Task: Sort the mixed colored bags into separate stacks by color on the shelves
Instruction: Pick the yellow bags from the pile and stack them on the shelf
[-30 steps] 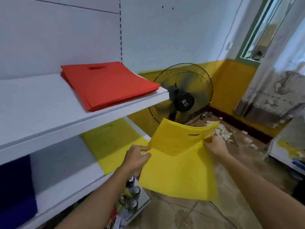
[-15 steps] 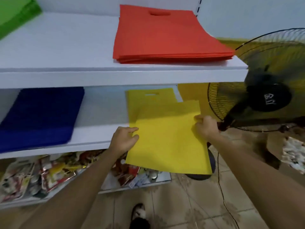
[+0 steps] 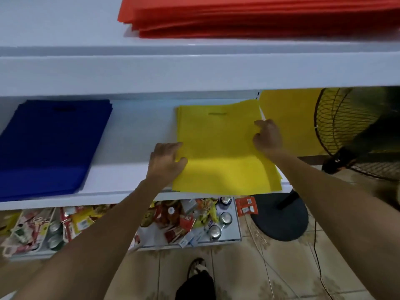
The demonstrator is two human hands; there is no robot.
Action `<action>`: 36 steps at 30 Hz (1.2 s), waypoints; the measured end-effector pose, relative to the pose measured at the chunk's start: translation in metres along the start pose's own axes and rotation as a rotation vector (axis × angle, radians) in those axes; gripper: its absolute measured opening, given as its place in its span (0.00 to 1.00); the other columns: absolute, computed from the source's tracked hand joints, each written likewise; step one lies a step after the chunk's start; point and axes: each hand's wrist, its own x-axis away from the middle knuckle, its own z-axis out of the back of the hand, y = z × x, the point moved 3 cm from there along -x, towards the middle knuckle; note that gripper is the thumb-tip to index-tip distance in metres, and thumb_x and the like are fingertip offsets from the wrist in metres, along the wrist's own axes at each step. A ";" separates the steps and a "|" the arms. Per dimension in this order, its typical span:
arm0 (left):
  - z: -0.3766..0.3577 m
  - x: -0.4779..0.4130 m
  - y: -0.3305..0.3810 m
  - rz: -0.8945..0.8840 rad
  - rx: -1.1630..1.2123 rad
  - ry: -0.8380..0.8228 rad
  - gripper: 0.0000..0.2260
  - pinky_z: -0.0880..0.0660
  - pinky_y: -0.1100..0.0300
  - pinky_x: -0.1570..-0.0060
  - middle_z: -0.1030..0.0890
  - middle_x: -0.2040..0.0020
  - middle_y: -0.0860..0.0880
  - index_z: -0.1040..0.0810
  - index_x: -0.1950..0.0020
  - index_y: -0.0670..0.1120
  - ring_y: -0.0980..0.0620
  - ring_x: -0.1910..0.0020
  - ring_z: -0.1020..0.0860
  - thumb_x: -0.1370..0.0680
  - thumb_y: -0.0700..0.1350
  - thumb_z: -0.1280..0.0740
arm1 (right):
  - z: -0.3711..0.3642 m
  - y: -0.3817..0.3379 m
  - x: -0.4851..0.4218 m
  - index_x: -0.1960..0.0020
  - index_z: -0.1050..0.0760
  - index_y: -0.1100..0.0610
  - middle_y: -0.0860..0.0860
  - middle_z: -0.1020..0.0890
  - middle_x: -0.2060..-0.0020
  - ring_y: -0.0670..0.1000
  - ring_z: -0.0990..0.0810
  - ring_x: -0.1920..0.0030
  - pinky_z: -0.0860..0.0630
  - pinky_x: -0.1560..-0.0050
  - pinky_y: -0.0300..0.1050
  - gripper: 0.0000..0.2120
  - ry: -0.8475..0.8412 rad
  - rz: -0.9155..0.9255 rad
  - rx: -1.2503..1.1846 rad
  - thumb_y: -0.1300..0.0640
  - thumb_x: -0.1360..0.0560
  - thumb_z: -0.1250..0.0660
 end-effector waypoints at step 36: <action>0.281 0.307 -0.098 0.618 0.031 0.575 0.17 0.27 0.54 0.46 0.23 0.42 0.43 0.23 0.39 0.45 0.45 0.46 0.23 0.27 0.48 0.36 | 0.032 -0.371 0.250 0.28 0.36 0.56 0.57 0.26 0.36 0.56 0.24 0.41 0.26 0.42 0.48 0.26 -0.446 0.918 -0.139 0.65 0.25 0.42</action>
